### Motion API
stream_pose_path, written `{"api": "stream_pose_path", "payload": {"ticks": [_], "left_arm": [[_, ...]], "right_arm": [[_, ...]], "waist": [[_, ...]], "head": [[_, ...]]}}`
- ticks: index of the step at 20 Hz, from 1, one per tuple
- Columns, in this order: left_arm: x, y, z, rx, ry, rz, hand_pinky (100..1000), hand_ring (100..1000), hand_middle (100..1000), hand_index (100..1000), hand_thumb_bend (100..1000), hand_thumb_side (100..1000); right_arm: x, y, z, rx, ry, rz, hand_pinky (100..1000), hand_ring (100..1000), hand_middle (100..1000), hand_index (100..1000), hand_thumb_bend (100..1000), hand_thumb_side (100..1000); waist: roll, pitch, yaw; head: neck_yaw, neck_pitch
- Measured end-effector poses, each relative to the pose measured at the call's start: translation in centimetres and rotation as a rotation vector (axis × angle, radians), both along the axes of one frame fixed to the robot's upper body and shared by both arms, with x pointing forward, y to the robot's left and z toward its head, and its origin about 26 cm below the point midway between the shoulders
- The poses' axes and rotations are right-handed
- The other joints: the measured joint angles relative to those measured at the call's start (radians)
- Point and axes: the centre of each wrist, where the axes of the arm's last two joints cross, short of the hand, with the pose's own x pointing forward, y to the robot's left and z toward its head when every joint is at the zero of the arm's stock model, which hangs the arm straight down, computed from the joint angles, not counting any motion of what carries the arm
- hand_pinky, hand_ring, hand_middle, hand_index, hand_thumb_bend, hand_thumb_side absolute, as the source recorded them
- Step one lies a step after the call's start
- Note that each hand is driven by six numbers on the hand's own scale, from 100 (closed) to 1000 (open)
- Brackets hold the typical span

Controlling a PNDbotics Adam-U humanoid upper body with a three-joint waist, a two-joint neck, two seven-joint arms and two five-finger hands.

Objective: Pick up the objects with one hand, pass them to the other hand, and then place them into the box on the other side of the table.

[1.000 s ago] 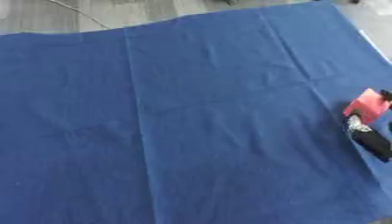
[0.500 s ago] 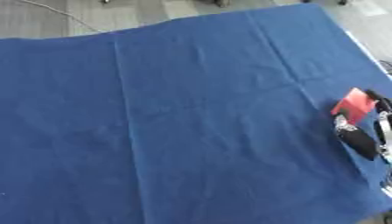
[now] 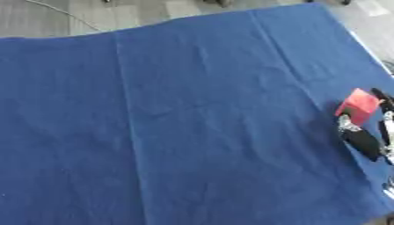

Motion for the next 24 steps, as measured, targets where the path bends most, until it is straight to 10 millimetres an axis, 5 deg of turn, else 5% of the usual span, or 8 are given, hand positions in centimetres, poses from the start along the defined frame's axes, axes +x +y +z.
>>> {"api": "stream_pose_path", "payload": {"ticks": [7,13,17,19,24], "left_arm": [[-0.01,0.03,-0.11,0.004,0.001,0.005,904,763,703,805,100,807],[-0.02,0.04,-0.15,0.004,0.001,0.005,904,763,702,805,100,808],[-0.03,0.06,-0.20,0.003,0.002,0.006,905,762,703,805,100,808],[-0.03,0.06,-0.21,0.003,0.003,0.006,905,762,703,805,100,810],[-0.03,0.06,-0.21,0.003,0.003,0.006,906,762,703,805,100,810]], "right_arm": [[-0.01,0.00,-0.01,0.007,0.027,-0.010,1000,948,939,1000,100,621],[-0.03,-0.10,0.12,0.010,0.050,-0.013,963,887,879,1000,100,522],[-0.07,-0.12,0.06,0.023,0.036,-0.022,898,768,743,960,100,411],[-0.06,-0.09,0.04,0.028,0.018,-0.021,845,664,636,913,100,273],[0.11,0.09,0.04,0.031,-0.052,-0.013,750,511,480,795,100,262]], "waist": [[0.002,0.005,0.004],[0.002,0.005,0.004],[0.002,0.005,0.004],[0.002,0.005,0.004],[0.000,0.005,0.004]], "head": [[-0.001,-0.001],[-0.001,-0.001],[0.000,-0.001],[0.000,-0.001],[0.001,-0.001]]}}
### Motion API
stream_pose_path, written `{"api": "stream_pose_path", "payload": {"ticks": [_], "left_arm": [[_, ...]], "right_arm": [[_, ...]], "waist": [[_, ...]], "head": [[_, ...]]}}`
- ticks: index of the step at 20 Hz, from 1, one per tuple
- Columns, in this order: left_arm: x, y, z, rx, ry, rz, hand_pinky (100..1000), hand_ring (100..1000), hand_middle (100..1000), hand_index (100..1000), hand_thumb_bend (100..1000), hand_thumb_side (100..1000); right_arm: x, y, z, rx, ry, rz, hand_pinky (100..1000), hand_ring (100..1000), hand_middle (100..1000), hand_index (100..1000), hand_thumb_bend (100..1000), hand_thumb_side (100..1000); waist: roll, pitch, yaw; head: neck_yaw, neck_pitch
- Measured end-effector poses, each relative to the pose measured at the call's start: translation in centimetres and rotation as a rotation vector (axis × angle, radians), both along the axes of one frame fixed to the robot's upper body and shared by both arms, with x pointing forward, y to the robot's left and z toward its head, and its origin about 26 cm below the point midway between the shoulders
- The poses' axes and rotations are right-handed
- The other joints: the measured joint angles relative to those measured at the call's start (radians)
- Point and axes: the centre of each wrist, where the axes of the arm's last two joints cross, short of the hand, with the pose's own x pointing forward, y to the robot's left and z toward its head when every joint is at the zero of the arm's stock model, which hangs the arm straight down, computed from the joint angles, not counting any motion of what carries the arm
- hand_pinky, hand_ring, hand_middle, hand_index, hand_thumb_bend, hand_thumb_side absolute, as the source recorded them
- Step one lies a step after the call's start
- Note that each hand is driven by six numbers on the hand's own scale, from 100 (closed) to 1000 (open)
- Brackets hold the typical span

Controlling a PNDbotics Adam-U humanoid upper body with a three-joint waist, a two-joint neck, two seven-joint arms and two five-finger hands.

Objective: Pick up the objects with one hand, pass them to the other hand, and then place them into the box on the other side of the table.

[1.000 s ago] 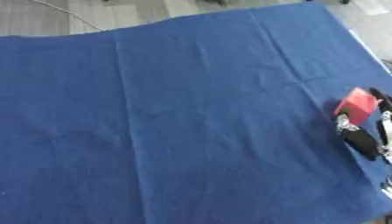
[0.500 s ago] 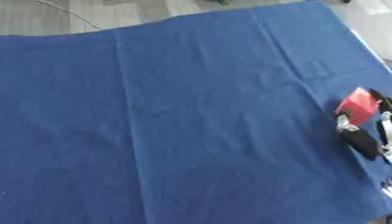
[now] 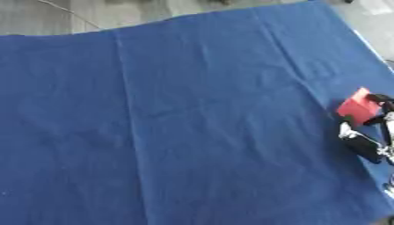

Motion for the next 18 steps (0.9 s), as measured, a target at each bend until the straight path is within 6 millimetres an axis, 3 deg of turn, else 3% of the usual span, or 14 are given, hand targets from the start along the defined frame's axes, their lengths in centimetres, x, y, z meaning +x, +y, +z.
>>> {"api": "stream_pose_path", "payload": {"ticks": [3,6,9,11,13,18], "left_arm": [[0.00,0.00,-0.02,0.000,0.001,0.000,907,762,702,805,100,813],[-0.01,0.03,-0.09,0.000,0.003,0.001,907,762,702,805,100,813],[-0.02,0.05,-0.14,0.000,0.005,0.002,908,762,702,806,100,814],[-0.03,0.07,-0.19,0.000,0.006,0.002,908,761,702,806,100,815],[-0.04,0.08,-0.22,0.000,0.007,0.003,909,761,702,806,100,814],[-0.04,0.10,-0.24,-0.004,0.009,0.001,909,761,702,806,100,816]], "right_arm": [[0.05,0.09,-0.07,0.007,-0.059,0.012,675,414,382,704,100,253],[0.16,0.30,-0.21,0.019,-0.121,0.026,657,367,340,664,100,212],[0.19,0.36,-0.24,0.029,-0.171,0.032,623,346,324,652,100,157],[0.19,0.36,-0.24,0.037,-0.192,0.034,608,338,317,645,100,167],[0.20,0.35,-0.22,0.045,-0.209,0.036,594,330,311,640,100,102],[0.17,0.24,-0.09,0.061,-0.238,0.043,563,295,290,621,100,100]], "waist": [[-0.001,0.000,0.001],[-0.006,0.000,0.001],[-0.011,-0.001,0.001],[-0.014,-0.002,0.001],[-0.016,-0.005,0.000],[-0.026,-0.016,-0.002]], "head": [[0.000,0.000],[0.000,0.000],[0.001,0.001],[0.003,0.001],[0.004,0.003],[0.011,0.011]]}}
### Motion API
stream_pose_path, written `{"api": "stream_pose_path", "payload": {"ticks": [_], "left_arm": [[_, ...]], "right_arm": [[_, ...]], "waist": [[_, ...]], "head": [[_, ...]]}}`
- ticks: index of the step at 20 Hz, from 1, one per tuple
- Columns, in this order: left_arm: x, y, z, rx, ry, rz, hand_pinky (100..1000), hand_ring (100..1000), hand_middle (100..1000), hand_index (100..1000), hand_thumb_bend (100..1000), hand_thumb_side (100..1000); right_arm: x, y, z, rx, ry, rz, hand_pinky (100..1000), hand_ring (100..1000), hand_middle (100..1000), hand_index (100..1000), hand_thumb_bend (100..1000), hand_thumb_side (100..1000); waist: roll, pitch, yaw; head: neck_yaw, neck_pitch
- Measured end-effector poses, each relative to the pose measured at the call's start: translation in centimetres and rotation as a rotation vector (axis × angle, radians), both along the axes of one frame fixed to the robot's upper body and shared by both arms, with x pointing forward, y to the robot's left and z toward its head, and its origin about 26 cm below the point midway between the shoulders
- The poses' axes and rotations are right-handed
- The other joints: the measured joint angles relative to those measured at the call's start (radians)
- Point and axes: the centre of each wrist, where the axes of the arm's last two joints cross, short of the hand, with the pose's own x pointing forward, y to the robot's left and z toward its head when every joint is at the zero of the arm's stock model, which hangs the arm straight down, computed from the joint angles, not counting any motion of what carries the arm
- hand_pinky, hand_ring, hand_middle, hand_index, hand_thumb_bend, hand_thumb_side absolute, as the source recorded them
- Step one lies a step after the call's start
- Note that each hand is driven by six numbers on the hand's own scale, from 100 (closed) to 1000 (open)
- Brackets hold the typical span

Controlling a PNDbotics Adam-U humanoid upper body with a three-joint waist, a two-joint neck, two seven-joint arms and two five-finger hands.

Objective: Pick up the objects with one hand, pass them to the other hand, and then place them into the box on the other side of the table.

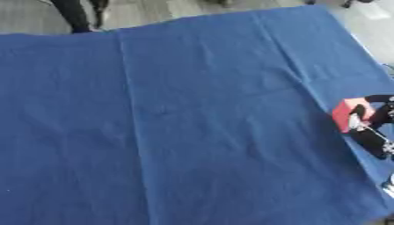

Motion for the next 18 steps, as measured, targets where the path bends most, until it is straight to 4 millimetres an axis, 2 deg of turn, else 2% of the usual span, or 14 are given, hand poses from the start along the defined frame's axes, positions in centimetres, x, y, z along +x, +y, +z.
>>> {"api": "stream_pose_path", "payload": {"ticks": [5,6,7,8,9,10,13,15,16,18], "left_arm": [[-0.02,0.09,-0.08,-0.004,0.004,0.001,910,761,702,806,100,817],[-0.02,0.09,-0.07,-0.005,0.003,0.001,910,761,703,806,100,816],[-0.02,0.10,-0.07,-0.005,0.002,0.001,910,761,703,806,100,817],[-0.02,0.11,-0.06,-0.005,0.002,0.001,910,761,703,806,100,817],[-0.02,0.12,-0.06,-0.005,0.002,0.002,910,761,703,805,100,816],[-0.02,0.14,-0.04,-0.006,0.001,0.003,910,761,703,805,100,816],[-0.02,0.15,-0.04,-0.006,0.001,0.003,911,762,702,805,100,816],[-0.02,0.15,-0.04,-0.005,0.002,0.003,911,763,702,805,100,816],[-0.02,0.15,-0.04,-0.004,0.003,0.003,911,763,702,805,100,815],[-0.02,0.15,-0.03,-0.004,0.003,0.002,911,763,702,805,100,816]], "right_arm": [[-0.04,-0.12,0.14,0.008,-0.022,0.006,559,290,287,617,100,100],[-0.05,-0.15,0.16,0.008,-0.024,0.006,586,308,304,635,100,100],[-0.09,-0.19,0.16,0.007,-0.025,0.004,687,448,432,761,100,100],[-0.15,-0.24,0.14,0.005,-0.023,0.002,712,479,468,791,100,100],[-0.19,-0.26,0.08,-0.001,-0.016,-0.002,833,670,628,914,100,136],[-0.18,-0.22,0.04,-0.012,-0.006,-0.003,887,739,687,954,100,215],[-0.13,-0.06,-0.14,-0.037,0.047,-0.001,925,795,748,988,100,403],[-0.11,-0.06,-0.10,-0.037,0.083,-0.004,964,843,791,1000,100,456],[-0.10,-0.06,-0.06,-0.036,0.103,-0.007,991,871,814,1000,100,523],[-0.10,-0.06,-0.04,-0.029,0.147,-0.010,1000,903,846,1000,100,568]], "waist": [[-0.004,-0.003,-0.004],[-0.004,-0.003,-0.004],[-0.004,-0.003,-0.004],[-0.004,-0.003,-0.004],[-0.004,-0.003,-0.004],[-0.004,-0.003,-0.004],[-0.003,-0.003,-0.005],[-0.002,-0.003,-0.005],[-0.002,-0.003,-0.005],[-0.002,-0.003,-0.005]], "head": [[0.005,0.008],[0.006,0.008],[0.006,0.009],[0.006,0.009],[0.006,0.009],[0.006,0.009],[0.006,0.014],[0.006,0.018],[0.006,0.018],[0.005,0.018]]}}
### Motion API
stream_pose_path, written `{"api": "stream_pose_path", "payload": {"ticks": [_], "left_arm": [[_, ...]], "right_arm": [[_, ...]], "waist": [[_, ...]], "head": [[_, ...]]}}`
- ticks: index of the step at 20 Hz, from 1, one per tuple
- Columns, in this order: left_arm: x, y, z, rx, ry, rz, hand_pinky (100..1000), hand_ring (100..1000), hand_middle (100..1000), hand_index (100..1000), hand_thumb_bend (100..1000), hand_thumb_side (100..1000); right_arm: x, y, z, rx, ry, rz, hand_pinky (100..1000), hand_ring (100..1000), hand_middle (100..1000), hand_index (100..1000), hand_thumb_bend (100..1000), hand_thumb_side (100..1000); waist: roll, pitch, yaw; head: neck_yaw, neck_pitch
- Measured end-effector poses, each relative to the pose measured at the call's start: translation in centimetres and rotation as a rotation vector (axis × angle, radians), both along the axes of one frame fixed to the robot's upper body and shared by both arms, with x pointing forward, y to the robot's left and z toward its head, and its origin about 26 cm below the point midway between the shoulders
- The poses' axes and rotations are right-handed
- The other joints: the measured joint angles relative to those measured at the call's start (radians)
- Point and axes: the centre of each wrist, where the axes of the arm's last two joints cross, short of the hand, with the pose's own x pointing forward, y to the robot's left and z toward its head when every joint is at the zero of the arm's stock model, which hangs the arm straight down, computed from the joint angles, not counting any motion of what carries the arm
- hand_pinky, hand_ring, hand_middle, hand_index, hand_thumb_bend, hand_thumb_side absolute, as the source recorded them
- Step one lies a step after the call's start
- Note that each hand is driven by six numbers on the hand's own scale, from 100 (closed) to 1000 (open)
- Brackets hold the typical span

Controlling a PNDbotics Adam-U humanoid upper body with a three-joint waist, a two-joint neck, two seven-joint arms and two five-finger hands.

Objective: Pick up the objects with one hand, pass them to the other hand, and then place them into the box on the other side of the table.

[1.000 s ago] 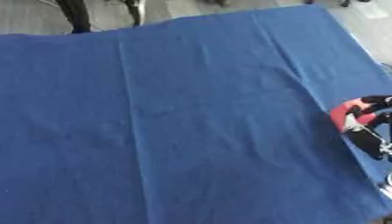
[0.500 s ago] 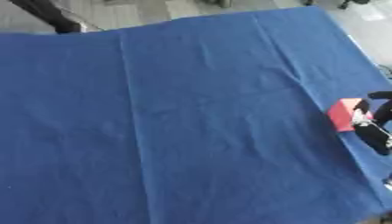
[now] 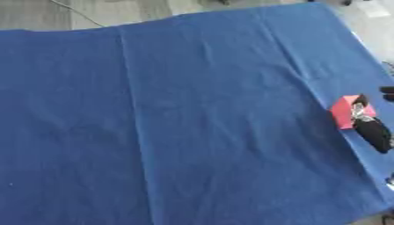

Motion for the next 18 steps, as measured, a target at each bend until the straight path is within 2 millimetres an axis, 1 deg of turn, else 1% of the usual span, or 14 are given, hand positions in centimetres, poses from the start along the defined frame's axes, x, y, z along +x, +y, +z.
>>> {"api": "stream_pose_path", "payload": {"ticks": [2,7,11,16,18], "left_arm": [[0.00,0.00,0.00,0.000,0.001,0.000,911,763,702,804,100,816],[0.00,0.00,0.00,0.001,0.002,-0.001,912,762,702,804,100,812],[0.00,0.01,0.01,0.001,0.001,0.000,912,762,702,804,100,812],[0.00,0.01,0.01,0.001,0.001,0.000,912,762,701,804,100,814],[0.00,0.01,0.01,0.001,0.001,0.000,912,762,701,804,100,813]], "right_arm": [[0.01,0.00,0.04,0.008,0.049,-0.004,1000,917,859,1000,100,588],[0.15,0.02,0.27,0.016,0.135,-0.005,1000,921,865,1000,100,564],[0.24,0.10,0.32,0.010,0.160,-0.006,1000,925,868,1000,100,557],[0.40,0.26,0.36,0.006,0.162,-0.001,1000,930,879,1000,100,589],[0.45,0.31,0.37,0.007,0.163,0.001,1000,932,880,1000,100,582]], "waist": [[-0.001,0.000,0.000],[-0.003,0.000,0.005],[-0.003,0.000,0.007],[-0.002,0.000,0.007],[-0.001,0.000,0.007]], "head": [[0.000,0.000],[-0.006,0.000],[-0.010,-0.001],[-0.013,-0.001],[-0.013,-0.001]]}}
